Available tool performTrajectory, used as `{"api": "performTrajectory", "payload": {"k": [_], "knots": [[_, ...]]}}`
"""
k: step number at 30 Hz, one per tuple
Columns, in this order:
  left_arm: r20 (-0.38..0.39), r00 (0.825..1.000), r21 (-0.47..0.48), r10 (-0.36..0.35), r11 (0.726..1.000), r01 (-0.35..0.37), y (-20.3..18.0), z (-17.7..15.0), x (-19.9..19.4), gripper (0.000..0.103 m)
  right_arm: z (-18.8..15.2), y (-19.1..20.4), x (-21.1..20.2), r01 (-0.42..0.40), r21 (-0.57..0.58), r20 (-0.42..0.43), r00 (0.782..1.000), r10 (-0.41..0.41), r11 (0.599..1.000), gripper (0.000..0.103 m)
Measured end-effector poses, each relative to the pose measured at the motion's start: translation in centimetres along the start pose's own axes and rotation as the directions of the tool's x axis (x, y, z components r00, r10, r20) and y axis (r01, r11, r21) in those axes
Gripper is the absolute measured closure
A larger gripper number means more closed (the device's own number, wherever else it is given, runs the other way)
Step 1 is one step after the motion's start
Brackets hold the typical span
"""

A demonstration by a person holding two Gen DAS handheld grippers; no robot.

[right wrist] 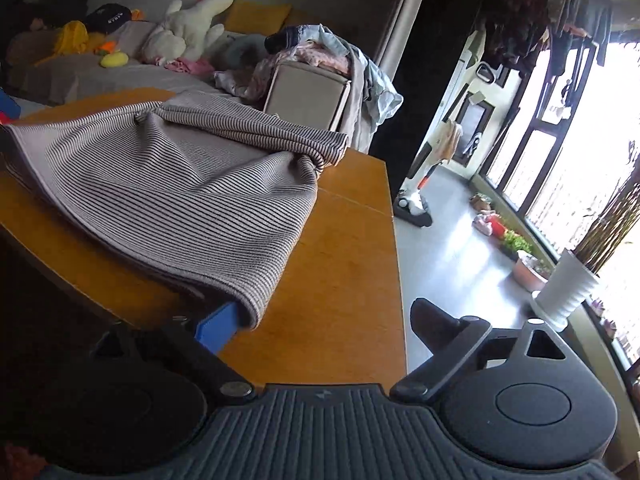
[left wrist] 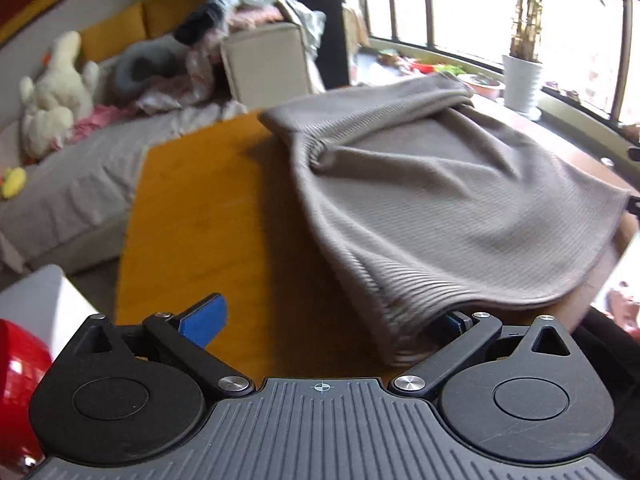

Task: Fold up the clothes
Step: 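Grasp the folded sweater edge with the right gripper and lift it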

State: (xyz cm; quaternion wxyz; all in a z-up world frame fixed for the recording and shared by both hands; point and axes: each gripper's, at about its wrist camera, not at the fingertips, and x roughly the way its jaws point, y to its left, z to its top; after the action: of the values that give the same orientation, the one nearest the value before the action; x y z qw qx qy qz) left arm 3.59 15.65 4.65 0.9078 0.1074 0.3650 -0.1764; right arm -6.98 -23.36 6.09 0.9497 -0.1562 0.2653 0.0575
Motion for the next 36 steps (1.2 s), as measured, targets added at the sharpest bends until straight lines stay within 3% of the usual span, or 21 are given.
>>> {"api": "performTrajectory", "payload": {"k": [2, 6, 10, 14, 16, 19, 22, 26, 28, 30, 32, 34, 36], "knots": [[0.017, 0.996, 0.003, -0.082, 0.997, 0.082, -0.1, 0.5, -0.8, 0.0, 0.7, -1.3, -1.3, -0.06, 0.061, 0.036, 0.998, 0.058, 0.996, 0.005], [0.141, 0.977, -0.003, -0.163, 0.986, 0.165, 0.1, 3.0, -3.2, 0.0, 3.0, -3.9, -2.6, -0.14, 0.182, 0.148, 0.982, 0.114, 0.973, 0.0], [0.236, 0.953, -0.024, -0.192, 0.979, 0.203, -0.3, 6.3, -2.6, 0.0, 6.2, -4.1, 0.1, -0.203, 0.237, 0.218, 0.964, 0.152, 0.95, 0.0], [0.235, 0.949, -0.05, -0.21, 0.973, 0.227, -1.4, 9.0, 1.7, 0.0, 9.3, -2.6, 5.3, -0.304, 0.291, 0.253, 0.939, 0.234, 0.907, 0.0], [0.205, 0.957, -0.082, -0.208, 0.97, 0.228, -1.7, 9.9, 4.6, 0.0, 10.4, -2.0, 8.3, -0.352, 0.337, 0.263, 0.926, 0.271, 0.873, 0.0], [0.153, 0.969, -0.141, -0.195, 0.966, 0.217, -1.4, 10.8, 8.9, 0.0, 10.8, -1.2, 12.4, -0.33, 0.42, 0.229, 0.94, 0.253, 0.846, 0.0], [0.1, 0.98, -0.19, -0.17, 0.964, 0.187, -0.5, 11.3, 12.1, 0.0, 10.0, -0.9, 15.0, -0.341, 0.466, 0.16, 0.94, 0.301, 0.817, 0.0], [0.056, 0.996, -0.232, -0.071, 0.969, 0.082, 2.0, 10.9, 14.6, 0.0, 8.9, -1.8, 17.1, -0.348, 0.563, 0.073, 0.925, 0.374, 0.75, 0.0], [0.036, 0.999, -0.281, -0.039, 0.959, 0.048, 3.7, 10.5, 15.4, 0.0, 8.5, -2.5, 17.7, -0.371, 0.604, 0.085, 0.91, 0.405, 0.705, 0.0], [0.018, 0.998, -0.318, 0.064, 0.946, -0.055, 5.5, 9.9, 16.0, 0.0, 8.3, -2.9, 17.8, -0.387, 0.621, 0.093, 0.9, 0.426, 0.681, 0.0], [0.013, 0.996, -0.355, 0.089, 0.931, -0.079, 7.1, 9.7, 15.8, 0.0, 8.5, -2.9, 18.0, -0.394, 0.612, 0.08, 0.894, 0.441, 0.686, 0.0], [0.028, 0.999, -0.404, 0.045, 0.914, -0.03, 8.1, 9.8, 14.8, 0.0, 8.9, -2.7, 18.1, -0.399, 0.59, 0.058, 0.888, 0.456, 0.702, 0.0], [0.079, 0.997, -0.402, 0.002, 0.915, 0.03, 7.9, 10.6, 13.3, 0.0, 9.6, -2.2, 18.5, -0.414, 0.541, 0.027, 0.878, 0.477, 0.732, 0.0]]}}
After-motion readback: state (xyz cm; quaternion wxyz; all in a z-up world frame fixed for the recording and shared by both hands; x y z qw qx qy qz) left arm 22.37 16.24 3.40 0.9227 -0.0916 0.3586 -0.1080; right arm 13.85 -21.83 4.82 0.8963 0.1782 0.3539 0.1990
